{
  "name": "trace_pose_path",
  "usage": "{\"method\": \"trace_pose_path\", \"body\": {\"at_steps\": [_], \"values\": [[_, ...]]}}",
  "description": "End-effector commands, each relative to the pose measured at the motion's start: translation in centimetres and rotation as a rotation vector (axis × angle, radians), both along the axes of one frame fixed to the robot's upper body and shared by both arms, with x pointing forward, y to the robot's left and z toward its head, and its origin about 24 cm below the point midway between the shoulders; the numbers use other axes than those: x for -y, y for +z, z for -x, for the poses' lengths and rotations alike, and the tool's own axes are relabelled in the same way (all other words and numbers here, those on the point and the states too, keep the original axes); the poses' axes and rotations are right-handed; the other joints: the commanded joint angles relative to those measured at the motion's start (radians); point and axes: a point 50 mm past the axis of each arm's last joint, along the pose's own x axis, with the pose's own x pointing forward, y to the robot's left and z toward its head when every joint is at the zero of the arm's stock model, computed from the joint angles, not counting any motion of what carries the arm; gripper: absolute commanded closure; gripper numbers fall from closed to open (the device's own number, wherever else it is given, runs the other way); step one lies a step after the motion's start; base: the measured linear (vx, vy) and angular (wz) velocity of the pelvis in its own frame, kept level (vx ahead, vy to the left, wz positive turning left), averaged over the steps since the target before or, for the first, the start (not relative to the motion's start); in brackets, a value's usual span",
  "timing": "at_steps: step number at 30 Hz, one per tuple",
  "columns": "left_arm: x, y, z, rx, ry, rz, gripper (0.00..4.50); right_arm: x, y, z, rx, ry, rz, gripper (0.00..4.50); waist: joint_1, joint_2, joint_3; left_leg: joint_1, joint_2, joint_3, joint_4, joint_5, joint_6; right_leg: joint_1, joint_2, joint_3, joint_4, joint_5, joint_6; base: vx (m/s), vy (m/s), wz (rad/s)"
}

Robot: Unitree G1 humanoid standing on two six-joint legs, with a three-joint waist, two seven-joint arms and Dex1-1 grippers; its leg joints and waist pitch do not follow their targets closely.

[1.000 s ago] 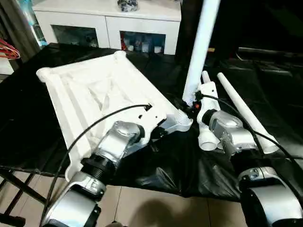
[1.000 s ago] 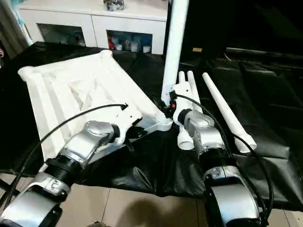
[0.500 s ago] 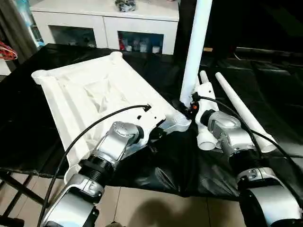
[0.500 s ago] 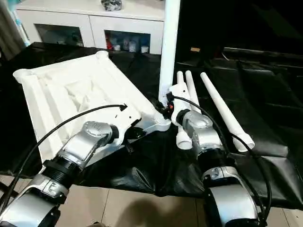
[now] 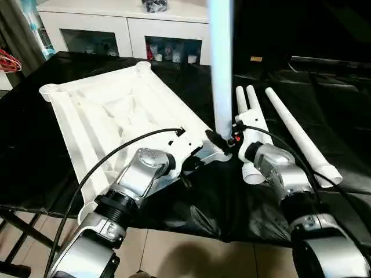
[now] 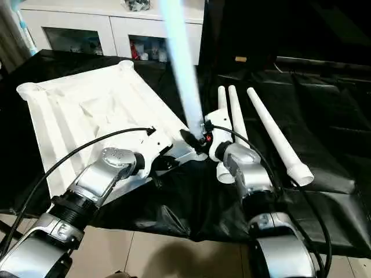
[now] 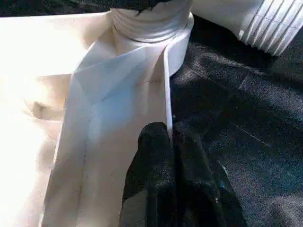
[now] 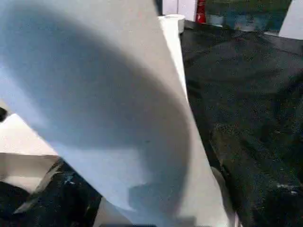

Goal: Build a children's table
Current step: Insert table leg to table base

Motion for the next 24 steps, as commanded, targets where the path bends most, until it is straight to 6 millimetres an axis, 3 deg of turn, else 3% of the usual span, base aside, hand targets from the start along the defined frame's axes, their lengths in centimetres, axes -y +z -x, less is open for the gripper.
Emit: {"method": "trace_pose_path", "body": {"at_steps": [1, 3, 12, 17, 22, 23, 24], "values": [[1.7, 3.1, -0.4, 0.134, -0.087, 0.070, 4.50, -1.0, -3.8, 2.2, -0.195, 0.080, -0.019, 0.58, 0.003, 0.003, -0.049, 0.015, 0.087, -0.050, -0.084, -0.295, 0.014, 0.030, -0.115, 0.067, -0.096, -0.341, -0.188, 0.000, 0.000, 0.00], [1.7, 3.1, -0.4, 0.133, -0.090, 0.070, 4.50, -0.9, -3.7, 2.2, -0.197, 0.080, -0.032, 1.04, 0.005, 0.005, -0.050, 0.015, 0.088, -0.049, -0.084, -0.279, 0.018, 0.031, -0.116, 0.068, -0.094, -0.315, -0.193, 0.000, 0.000, 0.00], [1.3, 3.1, -0.3, 0.127, -0.102, 0.067, 4.50, 0.4, -4.4, 2.6, -0.264, 0.006, -0.126, 1.74, 0.016, 0.007, -0.056, 0.013, 0.087, -0.045, -0.081, -0.206, 0.037, 0.039, -0.116, 0.065, -0.086, -0.206, -0.220, 0.000, 0.000, 0.00], [0.8, 3.1, -0.4, 0.125, -0.116, 0.055, 4.50, 0.8, -4.9, 3.0, -0.300, -0.004, -0.133, 2.00, 0.021, 0.013, -0.053, 0.015, 0.087, -0.045, -0.082, -0.222, 0.028, 0.038, -0.115, 0.063, -0.088, -0.238, -0.218, 0.000, 0.000, 0.00], [0.5, 3.2, 0.0, 0.111, -0.165, 0.056, 4.50, 1.4, -5.1, 3.2, -0.331, 0.012, -0.104, 2.05, 0.022, 0.012, -0.055, 0.015, 0.088, -0.044, -0.082, -0.206, 0.028, 0.039, -0.115, 0.064, -0.084, -0.205, -0.223, 0.000, 0.000, 0.00], [0.2, 3.2, 0.1, 0.105, -0.199, 0.053, 4.50, 1.7, -5.0, 3.1, -0.334, 0.028, -0.086, 2.05, 0.024, 0.005, -0.054, 0.015, 0.088, -0.044, -0.082, -0.205, 0.031, 0.040, -0.116, 0.063, -0.086, -0.217, -0.222, 0.000, 0.000, 0.00], [0.2, 3.2, 0.1, 0.105, -0.199, 0.053, 4.50, 1.7, -5.0, 3.1, -0.334, 0.028, -0.086, 2.05, 0.024, 0.007, -0.054, 0.015, 0.087, -0.044, -0.081, -0.205, 0.033, 0.040, -0.116, 0.064, -0.084, -0.220, -0.222, 0.000, 0.000, 0.00]]}}
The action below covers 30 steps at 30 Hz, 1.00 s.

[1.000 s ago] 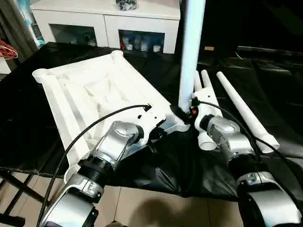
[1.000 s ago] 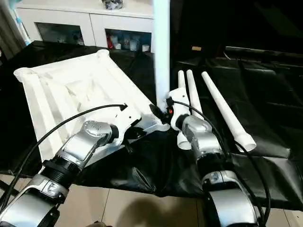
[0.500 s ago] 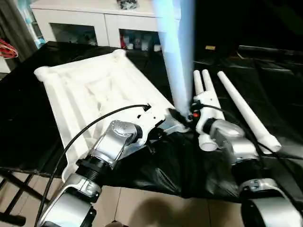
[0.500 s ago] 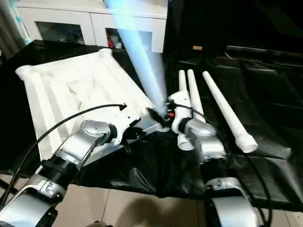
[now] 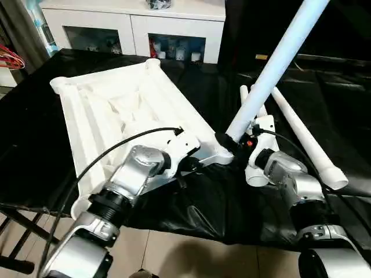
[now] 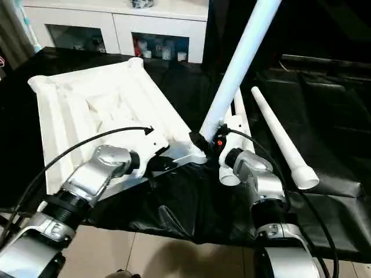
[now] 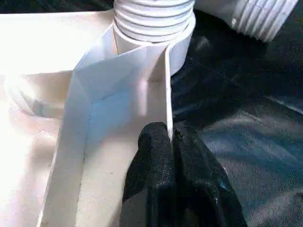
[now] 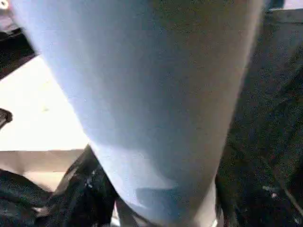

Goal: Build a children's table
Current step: Insert table leg to table base

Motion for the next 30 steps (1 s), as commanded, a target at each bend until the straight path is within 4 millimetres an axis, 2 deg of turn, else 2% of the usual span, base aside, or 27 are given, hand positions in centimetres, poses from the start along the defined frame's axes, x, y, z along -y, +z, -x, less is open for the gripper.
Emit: {"method": "trace_pose_path", "body": {"at_steps": [1, 2, 3, 4, 6, 7, 10, 11, 15, 16, 20, 23, 24, 30], "values": [[1.6, 2.7, -0.1, 0.109, -0.096, 0.070, 4.50, -0.7, -4.2, 2.2, -0.221, 0.064, 0.043, 2.06, 0.000, 0.004, -0.057, 0.017, 0.088, -0.045, -0.075, -0.207, 0.032, 0.039, -0.117, 0.067, -0.079, -0.228, -0.217, 0.000, 0.000, 0.00], [1.4, 2.7, 0.1, 0.106, -0.130, 0.064, 4.50, -0.5, -4.0, 2.1, -0.218, 0.093, 0.054, 2.08, 0.000, -0.001, -0.057, 0.017, 0.088, -0.043, -0.074, -0.205, 0.029, 0.038, -0.116, 0.066, -0.080, -0.233, -0.213, 0.000, 0.000, 0.00], [1.3, 2.7, 0.2, 0.104, -0.142, 0.063, 4.50, -0.4, -3.9, 2.1, -0.217, 0.108, 0.058, 2.09, 0.002, 0.001, -0.057, 0.018, 0.089, -0.045, -0.075, -0.202, 0.028, 0.040, -0.117, 0.066, -0.079, -0.235, -0.212, 0.000, 0.000, 0.00], [1.0, 2.7, 0.4, 0.099, -0.180, 0.064, 4.50, -0.2, -3.6, 2.3, -0.219, 0.155, 0.068, 2.10, 0.001, -0.005, -0.056, 0.017, 0.088, -0.043, -0.074, -0.201, 0.031, 0.040, -0.115, 0.065, -0.080, -0.238, -0.209, 0.000, 0.000, 0.00], [0.7, 2.7, 0.8, 0.082, -0.251, 0.068, 4.50, 0.0, -3.5, 2.7, -0.231, 0.248, 0.094, 2.10, 0.003, -0.009, -0.058, 0.015, 0.088, -0.042, -0.072, -0.183, 0.043, 0.042, -0.116, 0.066, -0.076, -0.231, -0.206, 0.000, 0.000, 0.00], [0.7, 2.7, 0.8, 0.082, -0.251, 0.068, 4.50, 0.0, -3.5, 2.7, -0.231, 0.248, 0.094, 2.10, 0.006, -0.006, -0.058, 0.016, 0.089, -0.042, -0.071, -0.176, 0.045, 0.041, -0.116, 0.065, -0.075, -0.226, -0.205, 0.000, 0.000, 0.00], [0.3, 2.6, 1.1, 0.059, -0.294, 0.054, 4.50, 0.2, -3.6, 3.3, -0.243, 0.335, 0.138, 2.10, 0.012, -0.007, -0.059, 0.018, 0.092, -0.039, -0.070, -0.158, 0.047, 0.038, -0.115, 0.064, -0.069, -0.202, -0.212, 0.000, 0.000, 0.00], [-0.2, 2.4, 1.2, 0.047, -0.330, 0.030, 4.50, 0.5, -3.8, 4.0, -0.248, 0.424, 0.197, 2.10, 0.014, -0.009, -0.058, 0.017, 0.092, -0.039, -0.070, -0.160, 0.046, 0.037, -0.115, 0.064, -0.070, -0.205, -0.211, 0.000, 0.000, 0.00], [-0.8, 2.3, 1.2, 0.037, -0.359, 0.002, 4.50, 0.7, -3.9, 4.7, -0.254, 0.512, 0.245, 2.10, 0.023, -0.011, -0.055, 0.022, 0.093, -0.039, -0.072, -0.193, 0.033, 0.035, -0.117, 0.066, -0.077, -0.260, -0.192, 0.000, 0.000, 0.00], [-1.0, 2.3, 1.1, 0.036, -0.364, -0.004, 4.50, 0.8, -3.9, 4.8, -0.254, 0.529, 0.254, 2.10, 0.023, -0.015, -0.055, 0.022, 0.093, -0.040, -0.073, -0.198, 0.030, 0.035, -0.117, 0.066, -0.077, -0.269, -0.190, 0.000, 0.000, 0.00], [-1.7, 2.2, 0.9, 0.029, -0.401, -0.031, 4.50, 0.9, -4.1, 6.0, -0.249, 0.646, 0.300, 2.10, 0.029, -0.013, -0.055, 0.026, 0.094, -0.041, -0.075, -0.209, 0.021, 0.033, -0.117, 0.067, -0.080, -0.277, -0.180, 0.000, 0.000, 0.00], [-1.8, 2.3, 0.8, 0.022, -0.414, -0.032, 4.50, 0.7, -4.1, 6.3, -0.242, 0.676, 0.289, 2.10, 0.029, -0.014, -0.057, 0.023, 0.094, -0.042, -0.076, -0.211, 0.018, 0.036, -0.118, 0.066, -0.076, -0.260, -0.187, 0.000, 0.000, 0.00], [-1.9, 2.3, 0.8, 0.021, -0.416, -0.032, 4.50, 0.7, -4.1, 6.4, -0.241, 0.680, 0.289, 2.10, 0.029, -0.012, -0.057, 0.024, 0.095, -0.043, -0.076, -0.220, 0.014, 0.036, -0.119, 0.066, -0.078, -0.266, -0.186, 0.000, 0.000, 0.00], [-2.3, 2.4, 0.3, 0.023, -0.426, -0.049, 4.50, 0.7, -4.3, 7.1, -0.226, 0.712, 0.279, 2.10, 0.028, -0.013, -0.060, 0.028, 0.095, -0.045, -0.078, -0.249, 0.000, 0.036, -0.118, 0.066, -0.077, -0.256, -0.191, 0.000, 0.000, 0.00]]}}
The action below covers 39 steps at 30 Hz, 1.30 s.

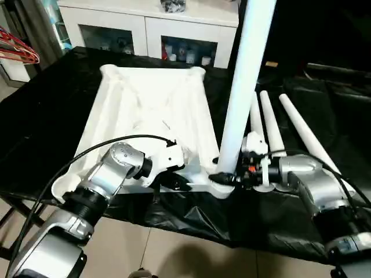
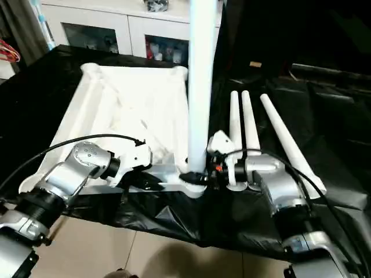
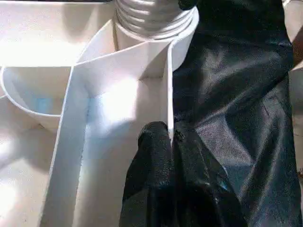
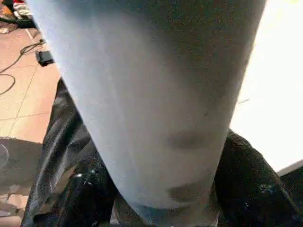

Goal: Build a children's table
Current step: Insert table leg to table base

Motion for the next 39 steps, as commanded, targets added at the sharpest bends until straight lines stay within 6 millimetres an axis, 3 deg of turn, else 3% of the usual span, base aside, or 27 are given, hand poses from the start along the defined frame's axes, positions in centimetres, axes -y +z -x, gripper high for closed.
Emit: {"method": "trace_pose_path", "body": {"at_steps": [1, 7, 10, 11, 12, 13, 20, 24, 27, 28, 29, 31, 32, 34, 35, 39], "values": [[1.1, 2.4, -1.0, 0.090, -0.041, 0.043, 4.50, 0.2, -4.9, 2.9, -0.219, 0.046, 0.117, 2.10, -0.005, 0.013, -0.050, 0.025, 0.095, -0.046, -0.080, -0.252, -0.002, 0.031, -0.117, 0.066, -0.077, -0.255, -0.195, 0.000, 0.000, 0.00], [1.0, 2.4, -1.5, 0.102, -0.002, 0.060, 4.50, 0.3, -4.9, 2.6, -0.183, -0.067, 0.037, 2.10, -0.004, 0.011, -0.048, 0.026, 0.095, -0.046, -0.080, -0.269, -0.006, 0.031, -0.121, 0.068, -0.082, -0.286, -0.194, 0.000, 0.000, 0.00], [1.1, 2.3, -1.5, 0.101, 0.005, 0.068, 4.50, 0.4, -5.0, 2.6, -0.178, -0.107, 0.011, 2.10, -0.008, 0.013, -0.044, 0.029, 0.096, -0.050, -0.084, -0.310, -0.016, 0.028, -0.121, 0.067, -0.089, -0.347, -0.182, 0.000, 0.000, 0.00], [1.1, 2.3, -1.4, 0.098, 0.009, 0.076, 4.50, 0.4, -5.1, 2.6, -0.183, -0.133, -0.013, 2.10, -0.008, 0.020, -0.041, 0.034, 0.095, -0.051, -0.085, -0.341, -0.023, 0.025, -0.123, 0.067, -0.095, -0.392, -0.174, 0.000, 0.000, 0.00], [1.1, 2.2, -1.4, 0.096, 0.013, 0.082, 4.50, 0.5, -5.2, 2.7, -0.188, -0.158, -0.035, 2.10, -0.010, 0.016, -0.041, 0.037, 0.096, -0.054, -0.086, -0.364, -0.031, 0.024, -0.123, 0.068, -0.097, -0.415, -0.169, 0.000, 0.000, 0.00], [1.1, 2.2, -1.4, 0.094, 0.014, 0.084, 4.50, 0.5, -5.2, 2.7, -0.191, -0.174, -0.047, 2.10, -0.009, 0.019, -0.041, 0.038, 0.097, -0.055, -0.088, -0.371, -0.033, 0.024, -0.124, 0.069, -0.099, -0.420, -0.168, 0.000, 0.000, 0.00], [1.1, 1.9, -1.1, 0.085, 0.026, 0.099, 4.50, 1.1, -5.7, 3.1, -0.201, -0.267, -0.107, 2.10, -0.009, 0.025, -0.041, 0.033, 0.096, -0.053, -0.088, -0.350, -0.029, 0.028, -0.124, 0.071, -0.094, -0.369, -0.185, 0.000, 0.000, 0.00], [1.0, 1.7, -1.0, 0.083, 0.030, 0.096, 4.50, 1.4, -5.9, 3.7, -0.200, -0.306, -0.130, 2.10, -0.007, 0.032, -0.040, 0.035, 0.097, -0.055, -0.090, -0.363, -0.031, 0.027, -0.124, 0.070, -0.095, -0.376, -0.185, 0.000, 0.000, 0.00], [1.0, 1.7, -1.0, 0.084, 0.040, 0.099, 4.50, 1.4, -5.9, 4.0, -0.197, -0.324, -0.153, 2.10, -0.007, 0.030, -0.039, 0.036, 0.096, -0.055, -0.090, -0.370, -0.030, 0.027, -0.126, 0.071, -0.099, -0.399, -0.178, 0.000, 0.000, 0.00], [0.9, 1.7, -1.1, 0.085, 0.045, 0.097, 4.50, 1.5, -5.9, 4.1, -0.192, -0.351, -0.172, 2.10, -0.005, 0.042, -0.039, 0.035, 0.096, -0.057, -0.090, -0.371, -0.032, 0.027, -0.127, 0.071, -0.098, -0.400, -0.178, 0.000, 0.000, 0.00], [0.9, 1.6, -1.1, 0.084, 0.046, 0.097, 4.50, 1.6, -5.8, 4.2, -0.188, -0.369, -0.187, 2.10, -0.005, 0.036, -0.039, 0.037, 0.097, -0.055, -0.091, -0.373, -0.031, 0.026, -0.127, 0.072, -0.102, -0.399, -0.174, 0.000, 0.000, 0.00], [0.9, 1.6, -1.1, 0.084, 0.046, 0.097, 4.50, 1.6, -5.8, 4.2, -0.187, -0.372, -0.190, 2.10, -0.005, 0.035, -0.040, 0.034, 0.097, -0.055, -0.091, -0.359, -0.026, 0.028, -0.126, 0.071, -0.097, -0.378, -0.181, 0.000, 0.000, 0.00], [0.9, 1.6, -1.1, 0.083, 0.053, 0.099, 4.50, 1.8, -5.8, 4.2, -0.182, -0.409, -0.216, 2.10, -0.002, 0.051, -0.039, 0.033, 0.096, -0.057, -0.091, -0.356, -0.026, 0.028, -0.126, 0.071, -0.096, -0.375, -0.184, 0.000, 0.000, 0.00], [0.9, 1.6, -1.2, 0.083, 0.055, 0.099, 4.50, 1.8, -5.7, 4.3, -0.180, -0.425, -0.226, 2.10, -0.003, 0.043, -0.038, 0.033, 0.095, -0.055, -0.091, -0.363, -0.024, 0.029, -0.127, 0.071, -0.100, -0.392, -0.181, 0.000, 0.000, 0.00], [0.9, 1.7, -1.2, 0.083, 0.056, 0.099, 4.50, 1.8, -5.7, 4.3, -0.179, -0.431, -0.230, 2.10, 0.000, 0.057, -0.038, 0.033, 0.095, -0.057, -0.091, -0.363, -0.026, 0.028, -0.128, 0.071, -0.099, -0.391, -0.181, 0.000, 0.000, 0.00], [0.9, 1.7, -1.3, 0.081, 0.054, 0.095, 4.50, 1.7, -5.9, 4.6, -0.176, -0.421, -0.199, 2.10, -0.002, 0.057, -0.037, 0.032, 0.094, -0.056, -0.091, -0.361, -0.023, 0.030, -0.125, 0.070, -0.101, -0.395, -0.177, 0.000, 0.000, 0.00]]}}
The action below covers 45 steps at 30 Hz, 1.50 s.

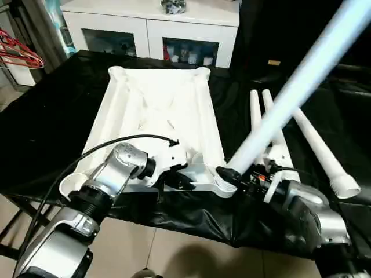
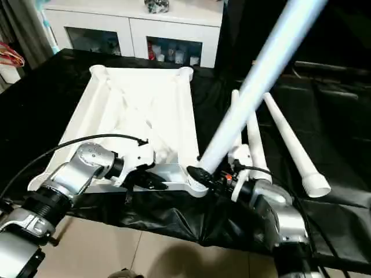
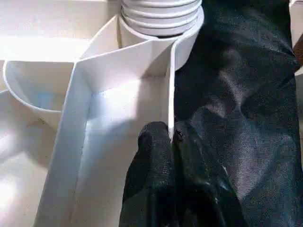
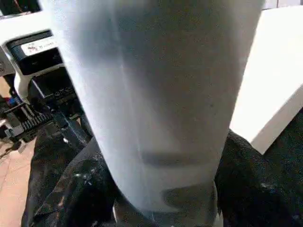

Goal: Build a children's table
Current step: Insert table leg to table base

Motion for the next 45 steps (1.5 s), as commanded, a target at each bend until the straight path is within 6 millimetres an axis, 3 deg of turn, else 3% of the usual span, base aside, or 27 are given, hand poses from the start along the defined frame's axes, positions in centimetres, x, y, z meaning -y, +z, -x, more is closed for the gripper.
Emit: {"method": "trace_pose_path", "body": {"at_steps": [1, 7, 9, 13, 15, 17, 22, 28, 32, 34, 35, 36, 38, 39, 42, 45], "values": [[0.3, 2.1, -1.0, 0.084, 0.021, 0.055, 4.50, 0.3, -3.6, 2.0, -0.180, 0.026, 0.133, 2.10, -0.004, 0.010, -0.049, 0.021, 0.094, -0.055, -0.089, -0.358, -0.021, 0.017, -0.126, 0.070, -0.097, -0.393, -0.184, 0.000, 0.000, 0.00], [0.4, 2.1, -1.0, 0.080, 0.012, 0.053, 4.50, 0.3, -3.7, 2.1, -0.194, 0.086, 0.196, 2.10, -0.004, 0.008, -0.048, 0.020, 0.095, -0.054, -0.088, -0.338, -0.012, 0.017, -0.125, 0.070, -0.098, -0.410, -0.176, 0.000, 0.000, 0.00], [0.4, 2.1, -0.9, 0.076, -0.005, 0.039, 4.50, 0.4, -3.8, 2.2, -0.228, 0.184, 0.254, 2.10, -0.005, -0.001, -0.048, 0.018, 0.094, -0.053, -0.087, -0.326, -0.005, 0.018, -0.126, 0.070, -0.097, -0.414, -0.174, 0.000, 0.000, 0.00], [0.3, 2.1, -0.9, 0.073, -0.013, 0.032, 4.50, 0.4, -3.9, 2.1, -0.239, 0.246, 0.298, 2.11, -0.003, 0.001, -0.051, 0.018, 0.094, -0.051, -0.085, -0.299, 0.001, 0.018, -0.124, 0.070, -0.094, -0.392, -0.175, 0.000, 0.000, 0.00], [0.1, 2.2, -0.9, 0.071, -0.027, 0.023, 4.50, 0.4, -4.1, 1.7, -0.244, 0.320, 0.368, 2.11, -0.006, -0.009, -0.052, 0.014, 0.093, -0.050, -0.084, -0.275, 0.010, 0.020, -0.124, 0.069, -0.089, -0.371, -0.184, 0.000, 0.000, 0.00], [-0.2, 2.3, -0.9, 0.070, -0.045, 0.002, 4.50, 0.2, -4.5, 1.4, -0.244, 0.391, 0.444, 2.11, -0.007, -0.006, -0.052, 0.016, 0.093, -0.049, -0.082, -0.287, 0.006, 0.017, -0.124, 0.068, -0.090, -0.379, -0.187, 0.000, 0.000, 0.00], [-0.6, 2.3, -0.9, 0.056, -0.076, -0.019, 4.50, -0.2, -4.4, 1.0, -0.253, 0.434, 0.434, 2.11, -0.014, -0.017, -0.053, 0.019, 0.096, -0.051, -0.087, -0.317, -0.004, 0.019, -0.122, 0.068, -0.089, -0.371, -0.192, 0.000, 0.000, 0.00], [-0.9, 2.6, -1.2, 0.052, -0.057, -0.010, 4.50, -0.3, -4.3, 0.8, -0.243, 0.460, 0.435, 2.11, -0.011, -0.018, -0.056, 0.019, 0.095, -0.047, -0.085, -0.293, 0.002, 0.022, -0.122, 0.068, -0.085, -0.336, -0.204, 0.000, 0.000, 0.00], [-0.3, 2.8, -1.7, 0.070, 0.037, 0.050, 4.50, -0.9, -4.5, -0.7, -0.200, 0.293, 0.409, 2.11, -0.013, -0.016, -0.052, 0.021, 0.094, -0.049, -0.084, -0.316, -0.005, 0.017, -0.127, 0.068, -0.092, -0.399, -0.201, 0.000, 0.000, 0.00], [-0.2, 2.9, -2.0, 0.080, 0.076, 0.065, 4.50, -1.0, -4.6, -1.3, -0.194, 0.211, 0.414, 2.11, -0.025, -0.017, -0.047, 0.022, 0.092, -0.056, -0.088, -0.362, -0.024, 0.013, -0.128, 0.066, -0.097, -0.475, -0.187, 0.000, 0.000, 0.00], [0.2, 3.1, -2.5, 0.099, 0.156, 0.081, 4.50, -1.1, -4.9, -2.4, -0.202, 0.060, 0.424, 2.11, -0.031, -0.016, -0.046, 0.024, 0.092, -0.061, -0.089, -0.397, -0.037, 0.012, -0.127, 0.063, -0.101, -0.527, -0.167, 0.000, 0.000, 0.00], [0.4, 3.2, -2.7, 0.104, 0.184, 0.088, 4.50, -1.1, -4.9, -2.7, -0.205, 0.016, 0.423, 2.11, -0.044, -0.015, -0.044, 0.024, 0.093, -0.068, -0.092, -0.428, -0.056, 0.010, -0.129, 0.060, -0.102, -0.562, -0.156, 0.000, 0.000, 0.00], [0.9, 3.4, -3.1, 0.121, 0.267, 0.109, 4.50, -1.3, -5.1, -3.5, -0.231, -0.116, 0.413, 2.11, -0.055, -0.011, -0.044, 0.021, 0.092, -0.076, -0.094, -0.468, -0.064, 0.011, -0.128, 0.056, -0.105, -0.588, -0.137, 0.000, 0.000, 0.00], [1.3, 3.6, -3.2, 0.136, 0.310, 0.118, 4.50, -1.5, -5.2, -3.9, -0.252, -0.178, 0.404, 2.11, -0.061, -0.006, -0.045, 0.024, 0.090, -0.079, -0.094, -0.491, -0.070, 0.010, -0.127, 0.051, -0.108, -0.578, -0.138, 0.000, 0.000, 0.00], [2.8, 3.7, -3.1, 0.158, 0.396, 0.144, 4.50, -2.4, -5.6, -4.4, -0.314, -0.300, 0.381, 2.11, -0.073, -0.007, -0.044, 0.021, 0.091, -0.077, -0.095, -0.490, -0.070, 0.010, -0.127, 0.049, -0.108, -0.506, -0.162, 0.000, 0.000, 0.00], [5.3, 3.4, -2.0, 0.165, 0.413, 0.179, 4.50, -4.1, -6.2, -4.5, -0.373, -0.363, 0.375, 2.11, -0.074, -0.008, -0.044, 0.024, 0.087, -0.072, -0.089, -0.485, -0.058, 0.006, -0.128, 0.049, -0.112, -0.511, -0.164, 0.000, 0.000, 0.00]]}}
